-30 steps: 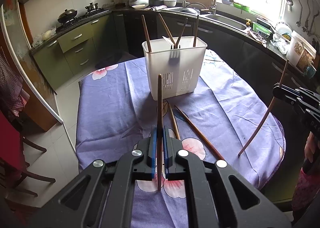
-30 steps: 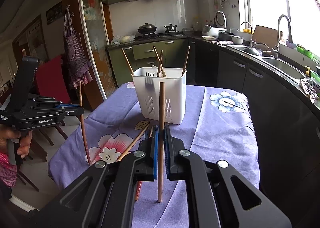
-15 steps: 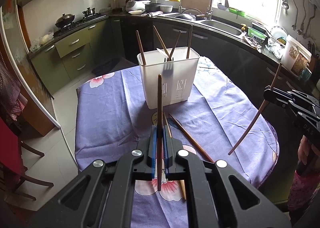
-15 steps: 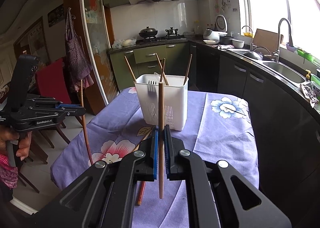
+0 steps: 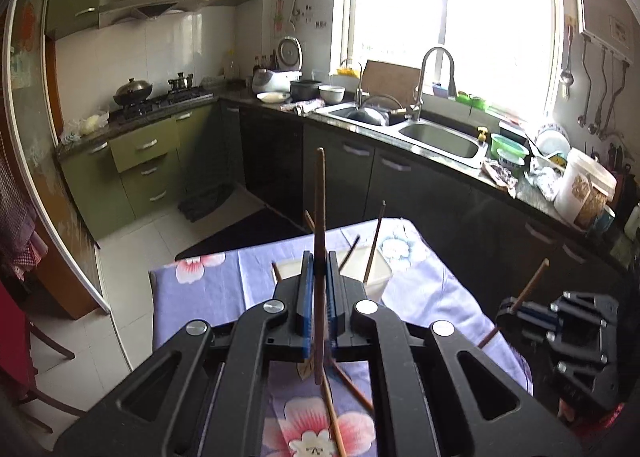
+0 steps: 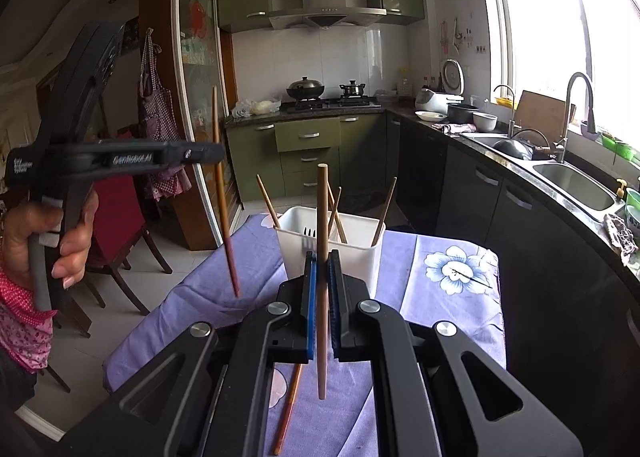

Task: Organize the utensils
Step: 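Lift both held chopsticks upright and carry them above the white holder, then open the left tool over the holder while the right tool opens after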

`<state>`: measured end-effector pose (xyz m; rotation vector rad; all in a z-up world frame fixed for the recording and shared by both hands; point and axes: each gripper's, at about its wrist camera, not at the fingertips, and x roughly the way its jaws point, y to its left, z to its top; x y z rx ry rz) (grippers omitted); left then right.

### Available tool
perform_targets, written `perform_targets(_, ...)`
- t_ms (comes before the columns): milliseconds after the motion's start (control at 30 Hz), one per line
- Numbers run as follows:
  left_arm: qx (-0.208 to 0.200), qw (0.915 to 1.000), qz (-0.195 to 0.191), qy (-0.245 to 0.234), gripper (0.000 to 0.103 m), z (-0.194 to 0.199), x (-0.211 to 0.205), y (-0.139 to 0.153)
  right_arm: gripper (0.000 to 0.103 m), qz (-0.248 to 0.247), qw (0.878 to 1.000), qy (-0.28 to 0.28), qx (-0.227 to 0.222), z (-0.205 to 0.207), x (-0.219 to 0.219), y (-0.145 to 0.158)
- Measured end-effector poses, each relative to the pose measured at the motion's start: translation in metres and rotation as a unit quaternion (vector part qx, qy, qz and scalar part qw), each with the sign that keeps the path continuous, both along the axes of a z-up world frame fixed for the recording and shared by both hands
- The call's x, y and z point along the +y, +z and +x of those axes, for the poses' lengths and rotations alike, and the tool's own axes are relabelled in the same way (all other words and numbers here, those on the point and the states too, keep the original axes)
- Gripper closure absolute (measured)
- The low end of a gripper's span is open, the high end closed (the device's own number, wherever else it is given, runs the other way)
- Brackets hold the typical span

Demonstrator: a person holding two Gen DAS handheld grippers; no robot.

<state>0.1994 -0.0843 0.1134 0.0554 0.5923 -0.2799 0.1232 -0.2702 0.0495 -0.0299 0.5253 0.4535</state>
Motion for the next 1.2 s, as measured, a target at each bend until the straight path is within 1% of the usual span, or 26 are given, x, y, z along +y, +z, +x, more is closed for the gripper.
perform_targets(67, -0.024, 0.9997, -0.006, 0.003, 0.097, 0.016, -0.006, 0.01, 0.097, -0.001, 1.0, -0.001, 0.0, 0.008, 0.001, 0.002)
perform_targets(167, -0.053, 0.9985, -0.008, 0.013, 0.097, 0.037, -0.015, 0.017, 0.097, 0.002, 1.0, -0.006, -0.001, 0.017, 0.0, 0.005)
perform_targets(267, -0.064, 0.9977, -0.012, 0.017, 0.097, 0.057, -0.022, 0.017, 0.097, 0.008, 1.0, -0.008, -0.005, 0.024, -0.002, 0.011)
perform_targets(333, -0.069, 0.9973, -0.008, 0.026, 0.097, 0.068, -0.025, 0.012, 0.097, 0.01, 1.0, -0.008, -0.011, 0.027, -0.004, 0.015)
perform_targets(400, -0.059, 0.9977, 0.0, 0.032, 0.097, 0.079, -0.027, 0.001, 0.097, 0.012, 1.0, -0.007, -0.017, 0.032, -0.004, 0.022)
perform_targets(567, -0.003, 0.9994, 0.012, 0.032, 0.097, 0.096, -0.024, -0.041, 0.097, 0.022, 0.999, -0.012, -0.036, 0.044, -0.006, 0.041)
perform_targets(667, 0.025, 0.9992, 0.019, 0.025, 0.097, 0.098, -0.02, -0.063, 0.097, 0.041, 0.998, -0.015, -0.047, 0.057, -0.007, 0.057)
perform_targets(733, 0.029, 0.999, 0.026, 0.023, 0.096, 0.097, -0.019, -0.072, 0.097, 0.051, 0.997, -0.018, -0.057, 0.065, -0.007, 0.069)
perform_targets(800, 0.029, 0.9988, 0.031, 0.023, 0.095, 0.094, -0.018, -0.076, 0.097, 0.055, 0.995, -0.028, -0.074, 0.074, -0.004, 0.08)
perform_targets(867, 0.033, 0.999, 0.025, 0.016, 0.094, 0.091, -0.015, -0.076, 0.097, 0.064, 0.994, -0.038, -0.085, 0.086, -0.001, 0.089)
perform_targets(933, 0.027, 0.9993, 0.019, 0.016, 0.09, 0.085, -0.011, -0.072, 0.097, 0.069, 0.991, -0.049, -0.1, 0.097, 0.001, 0.095)
perform_targets(967, 0.023, 0.9995, 0.016, 0.015, 0.089, 0.082, -0.009, -0.069, 0.097, 0.066, 0.99, -0.057, -0.107, 0.103, 0.003, 0.097)
perform_targets(1033, 0.016, 0.9997, 0.013, 0.013, 0.086, 0.075, -0.005, -0.062, 0.097, 0.061, 0.99, -0.063, -0.107, 0.117, 0.008, 0.098)
perform_targets(1100, 0.011, 0.9998, 0.016, 0.011, 0.083, 0.066, -0.002, -0.058, 0.097, 0.049, 0.992, -0.069, -0.096, 0.132, 0.013, 0.092)
perform_targets(1200, 0.011, 0.9997, 0.02, 0.005, 0.083, 0.053, 0.002, -0.056, 0.097, 0.042, 0.994, -0.072, -0.071, 0.145, 0.018, 0.077)
